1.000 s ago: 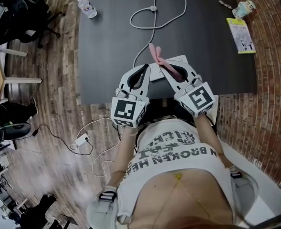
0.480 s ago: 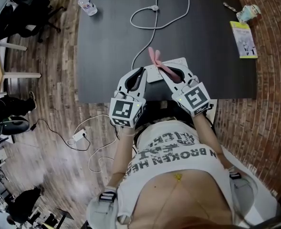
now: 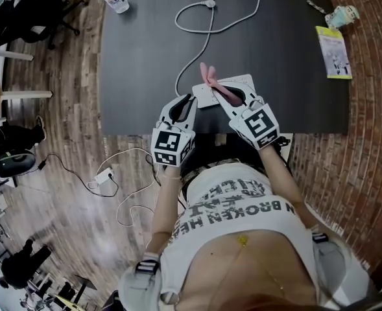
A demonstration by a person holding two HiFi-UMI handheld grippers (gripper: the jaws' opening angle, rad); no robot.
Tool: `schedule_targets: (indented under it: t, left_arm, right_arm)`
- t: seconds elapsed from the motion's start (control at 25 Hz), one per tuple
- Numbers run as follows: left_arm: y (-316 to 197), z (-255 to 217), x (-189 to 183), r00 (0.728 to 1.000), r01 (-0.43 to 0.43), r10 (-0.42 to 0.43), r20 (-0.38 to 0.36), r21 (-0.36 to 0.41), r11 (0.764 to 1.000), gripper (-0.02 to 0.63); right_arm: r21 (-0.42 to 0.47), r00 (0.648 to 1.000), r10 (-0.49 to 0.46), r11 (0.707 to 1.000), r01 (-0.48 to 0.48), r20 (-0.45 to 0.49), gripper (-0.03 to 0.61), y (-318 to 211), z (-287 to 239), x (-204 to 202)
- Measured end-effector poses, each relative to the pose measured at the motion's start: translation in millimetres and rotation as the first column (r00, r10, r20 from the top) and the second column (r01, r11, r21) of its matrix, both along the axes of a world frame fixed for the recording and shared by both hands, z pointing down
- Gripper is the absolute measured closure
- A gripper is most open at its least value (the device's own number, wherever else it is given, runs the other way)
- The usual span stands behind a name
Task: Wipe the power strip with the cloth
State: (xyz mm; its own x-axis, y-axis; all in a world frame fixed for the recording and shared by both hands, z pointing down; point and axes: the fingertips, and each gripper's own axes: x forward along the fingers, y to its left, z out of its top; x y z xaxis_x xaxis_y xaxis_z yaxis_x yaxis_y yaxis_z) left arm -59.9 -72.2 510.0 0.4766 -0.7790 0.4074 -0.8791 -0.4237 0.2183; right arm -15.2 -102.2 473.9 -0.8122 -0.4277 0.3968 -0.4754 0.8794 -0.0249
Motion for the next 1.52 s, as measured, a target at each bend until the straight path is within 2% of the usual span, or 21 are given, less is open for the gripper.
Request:
schedule_targets:
  t: [0.16, 0.24, 0.52, 0.64, 0.8, 1.0, 1.28, 1.52]
  left_arm:
    - [2.4, 26.5, 6.3, 0.999, -0.038, 0.039, 0.015, -0.055, 0.998, 0.538]
    - [4.1, 40.2, 8.0, 0.997, -0.064, 0.068, 0.045, -0.090, 0.994, 0.508]
    - [10.4, 95.7, 17.2, 0.971, -0.144, 0.182, 0.155, -0.228, 0.963, 0.402]
    - [10.3, 118.6, 21.7, 0.948, -0.178, 0.237, 0.211, -0.265, 0.948, 0.362]
    - [12.4, 140.5, 24.2, 0.910, -0.209, 0.306, 0.279, -0.329, 0.921, 0.351]
    - [13.3, 159.7, 24.3, 0.841, -0.239, 0.394, 0.372, -0.398, 0.886, 0.342]
    - [8.3, 172.5, 27.9, 0.799, -0.274, 0.462, 0.385, -0.451, 0.849, 0.339]
    - [8.3, 173.7, 27.9, 0.800, -0.294, 0.480, 0.360, -0.463, 0.836, 0.339]
  right_arm:
    - [-0.019, 0.999, -0.028, 0.999, 0.027, -0.029, 0.561, -2.9, 16.9, -3.5]
    - [-0.028, 0.998, -0.044, 0.999, 0.043, -0.042, 0.561, -4.4, 25.3, -7.1]
    - [-0.055, 0.989, -0.093, 0.995, 0.088, -0.114, 0.561, -6.9, 57.1, -11.2]
    - [-0.068, 0.982, -0.121, 0.991, 0.113, -0.144, 0.561, -6.4, 69.3, -11.9]
    - [-0.098, 0.971, -0.166, 0.984, 0.151, -0.170, 0.561, -5.5, 83.8, -15.7]
    - [-0.123, 0.939, -0.247, 0.967, 0.223, -0.237, 0.561, -2.5, 100.5, -25.8]
    - [-0.165, 0.889, -0.346, 0.937, 0.308, -0.301, 0.561, 6.7, 126.2, -38.5]
    - [-0.196, 0.828, -0.410, 0.912, 0.360, -0.383, 0.561, 12.3, 151.1, -45.9]
